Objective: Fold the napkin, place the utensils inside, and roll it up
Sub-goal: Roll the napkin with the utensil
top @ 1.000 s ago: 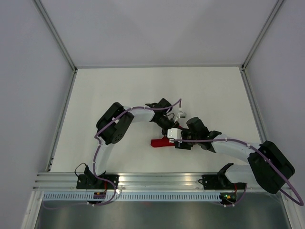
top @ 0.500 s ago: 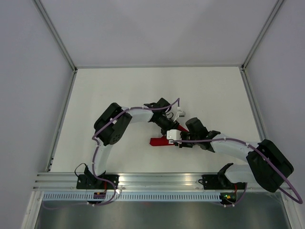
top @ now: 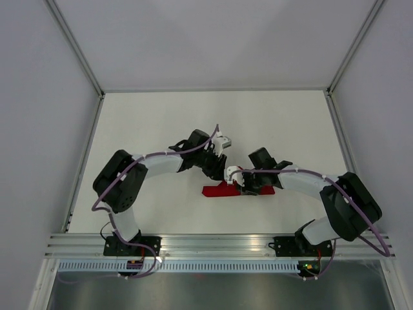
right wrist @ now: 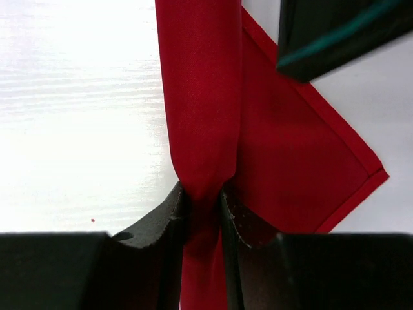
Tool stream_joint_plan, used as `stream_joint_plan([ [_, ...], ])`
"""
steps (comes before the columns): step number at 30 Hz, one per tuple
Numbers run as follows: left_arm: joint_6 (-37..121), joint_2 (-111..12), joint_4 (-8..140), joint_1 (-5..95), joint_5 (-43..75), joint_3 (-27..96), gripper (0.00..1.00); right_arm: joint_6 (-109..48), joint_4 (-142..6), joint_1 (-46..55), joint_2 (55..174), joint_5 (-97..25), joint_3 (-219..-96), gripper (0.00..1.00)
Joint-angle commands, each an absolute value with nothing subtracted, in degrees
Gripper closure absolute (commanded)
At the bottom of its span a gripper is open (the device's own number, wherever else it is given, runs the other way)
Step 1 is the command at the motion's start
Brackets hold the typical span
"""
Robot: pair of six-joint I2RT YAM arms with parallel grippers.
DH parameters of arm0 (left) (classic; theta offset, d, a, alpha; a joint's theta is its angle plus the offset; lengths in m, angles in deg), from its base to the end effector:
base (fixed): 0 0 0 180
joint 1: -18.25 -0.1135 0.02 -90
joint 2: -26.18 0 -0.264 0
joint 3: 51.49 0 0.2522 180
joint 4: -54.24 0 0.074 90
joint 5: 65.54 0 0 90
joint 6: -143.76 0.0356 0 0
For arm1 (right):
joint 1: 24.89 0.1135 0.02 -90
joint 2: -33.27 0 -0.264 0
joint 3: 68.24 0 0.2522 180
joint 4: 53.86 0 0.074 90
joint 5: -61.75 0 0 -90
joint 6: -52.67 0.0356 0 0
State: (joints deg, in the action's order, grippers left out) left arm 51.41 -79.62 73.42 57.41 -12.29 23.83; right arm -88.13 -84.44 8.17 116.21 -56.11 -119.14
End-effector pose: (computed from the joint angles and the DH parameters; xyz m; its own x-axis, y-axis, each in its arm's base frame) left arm 0.2778 -0.2537 0.1615 -0.6236 0.4655 -0.6281 0.7814 0.3961 -0.4822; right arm 0.2003 0.1502 0.1480 0.0430 -0.7895 -0.6122 -0.9954 0.0188 -0.0941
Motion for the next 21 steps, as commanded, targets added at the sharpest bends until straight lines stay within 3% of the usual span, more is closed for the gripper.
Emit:
stream_joint_plan([
  [1,44.2,-68.5,54.5,57.3,0.7,15.3,0.53,-92.7,-98.0,5.1,122.4,-62.8,-121.7,0.89],
  [6,40.0,-58.8,35.2,58.2,10.0,-1.2,0.47,-95.9,-105.6,1.2,130.4,-66.7,-128.9,0.89],
  [11,47.7,-54.2,24.7,65.5,24.3,-9.8,0.4,-100.2,-115.0,-0.8,139.2,-69.0,-136.9,0.89],
  [14,56.1,-54.2,22.9,72.3,32.7,-10.5,0.38,-101.6,-118.4,-1.9,143.4,-69.6,-140.5,0.89],
  [21,69.7,-59.9,26.1,79.9,35.2,-6.8,0.35,-101.3,-120.9,-3.0,148.1,-68.9,-144.5,0.89],
])
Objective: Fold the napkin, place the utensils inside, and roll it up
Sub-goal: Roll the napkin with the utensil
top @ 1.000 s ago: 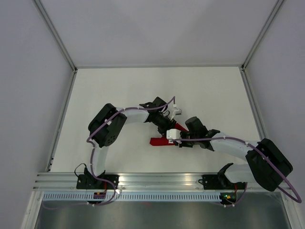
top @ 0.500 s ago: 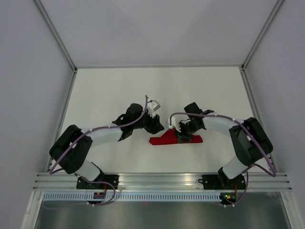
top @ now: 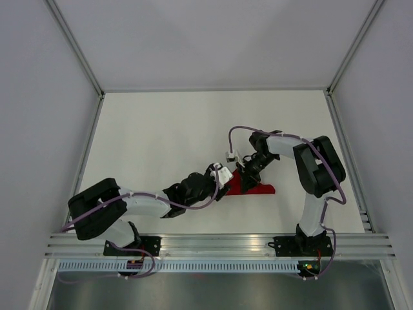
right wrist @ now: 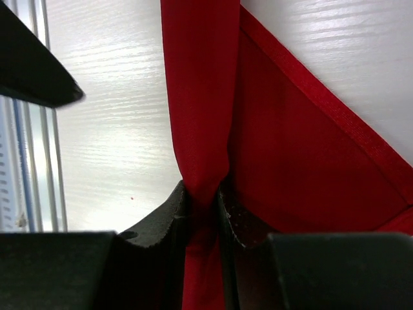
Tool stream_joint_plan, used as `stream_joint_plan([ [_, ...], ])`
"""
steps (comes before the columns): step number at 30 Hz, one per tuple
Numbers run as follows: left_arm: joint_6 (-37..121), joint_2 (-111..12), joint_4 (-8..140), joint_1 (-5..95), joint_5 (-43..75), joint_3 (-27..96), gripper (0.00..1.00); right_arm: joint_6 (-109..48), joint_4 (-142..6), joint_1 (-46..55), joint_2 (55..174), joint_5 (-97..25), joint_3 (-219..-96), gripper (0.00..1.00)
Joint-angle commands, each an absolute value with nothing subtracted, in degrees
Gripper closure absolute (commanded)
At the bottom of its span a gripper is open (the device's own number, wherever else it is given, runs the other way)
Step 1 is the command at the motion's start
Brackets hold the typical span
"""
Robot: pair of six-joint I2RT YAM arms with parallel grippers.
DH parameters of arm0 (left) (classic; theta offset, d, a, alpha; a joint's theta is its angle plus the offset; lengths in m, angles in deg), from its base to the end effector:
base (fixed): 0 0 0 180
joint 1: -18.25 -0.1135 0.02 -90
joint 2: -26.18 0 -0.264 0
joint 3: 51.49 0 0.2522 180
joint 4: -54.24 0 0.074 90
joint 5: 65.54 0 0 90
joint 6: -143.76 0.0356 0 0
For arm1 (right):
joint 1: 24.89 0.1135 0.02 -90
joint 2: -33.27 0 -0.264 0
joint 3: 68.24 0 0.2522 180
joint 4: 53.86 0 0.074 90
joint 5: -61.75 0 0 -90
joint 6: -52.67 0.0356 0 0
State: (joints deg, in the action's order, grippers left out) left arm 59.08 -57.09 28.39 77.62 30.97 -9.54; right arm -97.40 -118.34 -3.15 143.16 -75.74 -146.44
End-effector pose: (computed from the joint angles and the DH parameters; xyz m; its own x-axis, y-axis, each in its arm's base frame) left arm 0.1481 -0.2422 0.1800 -0.0612 0.2842 -0.9568 0.8084 0.5764 0.1195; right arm 0.2818 0.1406 0.1318 -0.3076 -0.7531 -0.5815 -0.8885 0.0087 0.4588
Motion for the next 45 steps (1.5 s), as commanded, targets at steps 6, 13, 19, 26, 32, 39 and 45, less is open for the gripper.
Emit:
stream_joint_plan([
  [6,81.7,-68.2,32.7,85.8,35.0,-0.6,0.32,-100.3,-120.9,-3.2,150.3,-68.6,-146.0,0.89],
  [13,86.2,-72.6,35.5,87.7,32.9,2.5,0.31,-99.5,-121.0,-3.3,151.7,-68.2,-146.9,0.89],
  [19,88.2,-74.7,39.7,87.9,31.1,3.6,0.32,-99.1,-121.1,-3.4,152.5,-67.6,-147.3,0.89],
  [26,89.1,-78.1,43.0,87.9,30.3,4.1,0.42,-99.0,-121.2,-3.6,153.5,-67.5,-147.9,0.89],
  [32,88.0,-79.9,47.1,87.9,29.1,4.5,0.68,-99.0,-121.7,-3.7,153.7,-67.6,-148.4,0.89],
  [39,85.3,-81.1,53.6,87.8,26.7,7.8,0.98,-98.2,-121.2,-3.7,152.6,-67.7,-148.8,0.77],
  [45,81.5,-80.9,56.6,86.7,22.3,9.1,0.98,-96.4,-120.6,-4.1,147.5,-68.4,-148.9,0.5],
])
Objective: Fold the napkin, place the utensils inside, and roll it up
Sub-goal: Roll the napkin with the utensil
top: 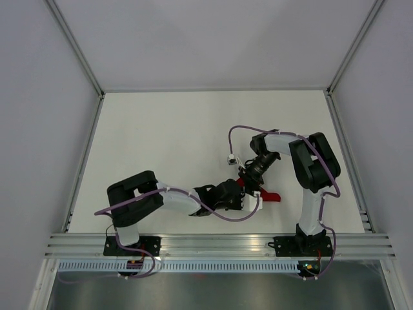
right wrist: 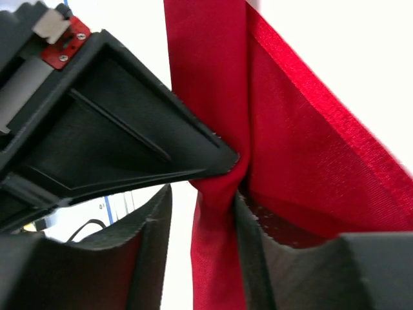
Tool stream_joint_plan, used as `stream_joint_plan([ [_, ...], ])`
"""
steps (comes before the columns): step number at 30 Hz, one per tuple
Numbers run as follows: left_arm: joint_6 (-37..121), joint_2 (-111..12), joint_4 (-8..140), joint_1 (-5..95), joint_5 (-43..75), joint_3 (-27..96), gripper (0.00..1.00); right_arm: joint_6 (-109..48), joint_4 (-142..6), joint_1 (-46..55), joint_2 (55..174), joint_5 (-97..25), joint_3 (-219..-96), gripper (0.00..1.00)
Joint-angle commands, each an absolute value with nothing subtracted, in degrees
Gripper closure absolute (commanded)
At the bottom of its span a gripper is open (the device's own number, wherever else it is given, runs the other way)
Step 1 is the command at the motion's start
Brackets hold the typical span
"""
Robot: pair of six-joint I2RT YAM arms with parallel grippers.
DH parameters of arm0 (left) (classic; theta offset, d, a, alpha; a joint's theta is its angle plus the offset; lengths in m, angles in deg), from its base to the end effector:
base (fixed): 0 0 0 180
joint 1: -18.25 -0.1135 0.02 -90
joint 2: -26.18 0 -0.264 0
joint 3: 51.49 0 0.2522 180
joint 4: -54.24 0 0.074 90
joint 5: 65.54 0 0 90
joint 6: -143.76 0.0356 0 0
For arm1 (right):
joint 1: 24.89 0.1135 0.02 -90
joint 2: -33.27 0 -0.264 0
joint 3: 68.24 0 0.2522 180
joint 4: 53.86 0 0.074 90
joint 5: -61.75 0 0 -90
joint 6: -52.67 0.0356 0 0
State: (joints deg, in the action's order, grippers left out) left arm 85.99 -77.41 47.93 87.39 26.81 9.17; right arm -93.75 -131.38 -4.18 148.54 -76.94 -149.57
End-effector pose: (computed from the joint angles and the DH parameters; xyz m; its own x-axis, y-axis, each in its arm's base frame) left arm 0.1276 -0.3309 0.1330 0.3120 0.6777 -0.6659 0.8932 0.0297 0.4487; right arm 0.2770 0.1333 0.1207 -0.5012 -0.7774 -0.3801 -0.7122 0.1211 0.6915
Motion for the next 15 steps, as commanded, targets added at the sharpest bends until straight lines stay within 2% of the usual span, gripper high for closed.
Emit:
stream_joint_plan([
  [1,80.7,-80.9,57.0,86.5,21.9,9.2,0.98,-96.1,-120.6,-4.1,146.7,-68.5,-149.0,0.48],
  [10,76.6,-80.9,61.1,84.0,15.7,11.8,0.98,-91.4,-119.1,-8.4,137.5,-70.0,-150.5,0.44],
  [15,73.5,-81.3,65.8,80.9,10.2,15.3,0.98,-88.5,-115.1,-15.3,130.2,-72.9,-149.9,0.43],
])
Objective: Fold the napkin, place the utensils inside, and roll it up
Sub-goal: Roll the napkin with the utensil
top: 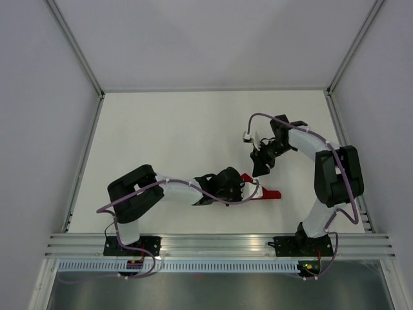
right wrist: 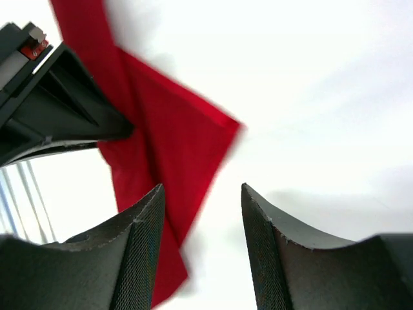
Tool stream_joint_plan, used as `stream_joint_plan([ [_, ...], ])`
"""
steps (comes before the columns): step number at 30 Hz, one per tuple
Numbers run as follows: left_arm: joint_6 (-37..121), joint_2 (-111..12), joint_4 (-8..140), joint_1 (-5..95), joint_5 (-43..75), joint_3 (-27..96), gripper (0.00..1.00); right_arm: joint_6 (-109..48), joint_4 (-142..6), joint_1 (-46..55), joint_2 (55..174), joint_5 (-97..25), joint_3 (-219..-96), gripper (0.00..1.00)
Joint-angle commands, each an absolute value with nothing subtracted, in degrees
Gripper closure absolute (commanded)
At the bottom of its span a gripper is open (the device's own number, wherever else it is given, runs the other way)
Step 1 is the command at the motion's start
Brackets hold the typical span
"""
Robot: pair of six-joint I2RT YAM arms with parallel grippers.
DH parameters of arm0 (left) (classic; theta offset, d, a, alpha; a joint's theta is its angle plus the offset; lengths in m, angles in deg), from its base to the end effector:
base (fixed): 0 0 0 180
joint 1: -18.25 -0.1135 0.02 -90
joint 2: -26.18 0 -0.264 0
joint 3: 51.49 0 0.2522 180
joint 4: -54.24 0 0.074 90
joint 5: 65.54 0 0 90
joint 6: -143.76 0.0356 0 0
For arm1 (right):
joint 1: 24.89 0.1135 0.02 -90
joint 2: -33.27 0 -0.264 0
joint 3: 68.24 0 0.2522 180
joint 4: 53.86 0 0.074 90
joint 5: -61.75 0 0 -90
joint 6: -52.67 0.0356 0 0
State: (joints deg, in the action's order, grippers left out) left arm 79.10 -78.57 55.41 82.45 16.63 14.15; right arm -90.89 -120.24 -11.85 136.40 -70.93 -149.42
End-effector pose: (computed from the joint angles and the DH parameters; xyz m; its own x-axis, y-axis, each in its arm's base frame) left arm 0.1550 -0.3319 0.1391 0.1468 0.6706 -0.7272 0.9674 0.0560 0.2469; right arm 0.3032 0.0950 0.1762 -0.4295 -0.7065 -0.5624 -0.8934 0.2413 0.3790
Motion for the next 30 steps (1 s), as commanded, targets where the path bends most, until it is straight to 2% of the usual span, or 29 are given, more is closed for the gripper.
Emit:
stream_joint_plan([
  [1,72.3,-81.8,66.9,79.6,8.2,16.0,0.98,-86.7,-113.7,-16.3,128.8,-73.1,-149.2,0.43],
  [6,68.4,-84.5,74.1,75.2,0.6,21.4,0.98,-83.7,-104.5,-22.7,115.8,-73.8,-141.4,0.42],
  [11,65.6,-88.0,79.5,70.6,-8.2,26.2,0.98,-87.0,-100.0,-22.9,100.7,-74.1,-129.7,0.37],
  [15,63.3,-91.4,83.2,67.5,-14.2,30.2,0.98,-91.2,-100.4,-22.1,95.0,-74.7,-123.8,0.33],
  [18,62.4,-94.4,86.3,66.2,-19.3,33.4,0.98,-91.3,-98.3,-17.9,93.5,-70.7,-119.9,0.33],
  [24,60.8,-100.2,91.5,64.7,-24.7,38.9,0.98,-86.3,-85.1,-3.3,90.2,-58.7,-110.2,0.32],
  [30,60.1,-102.7,93.3,64.0,-27.1,41.6,0.98,-85.5,-79.0,3.6,95.0,-53.0,-108.5,0.31],
])
